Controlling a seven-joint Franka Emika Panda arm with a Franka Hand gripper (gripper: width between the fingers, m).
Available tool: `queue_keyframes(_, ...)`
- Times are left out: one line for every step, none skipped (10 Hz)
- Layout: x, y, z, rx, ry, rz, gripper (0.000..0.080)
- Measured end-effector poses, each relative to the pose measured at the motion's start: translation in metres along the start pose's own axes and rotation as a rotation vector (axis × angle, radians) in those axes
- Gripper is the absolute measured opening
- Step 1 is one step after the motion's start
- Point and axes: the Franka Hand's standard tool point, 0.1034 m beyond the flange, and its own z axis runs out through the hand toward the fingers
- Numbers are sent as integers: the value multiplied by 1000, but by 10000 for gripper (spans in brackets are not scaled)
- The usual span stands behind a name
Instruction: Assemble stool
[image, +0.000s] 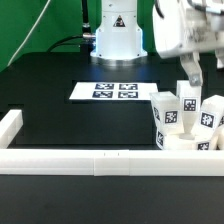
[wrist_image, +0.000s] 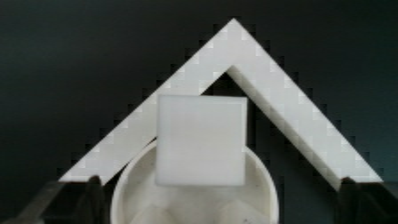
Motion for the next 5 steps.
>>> queue_keyframes(1,0,3,-2,4,-1,649)
queue_keyframes(1,0,3,-1,4,-1,649)
queue_keyframes(1,1,3,-2,5,-1,649)
queue_keyframes(1,1,3,-2,5,-1,649)
queue_keyframes(2,1,3,-2,5,-1,649)
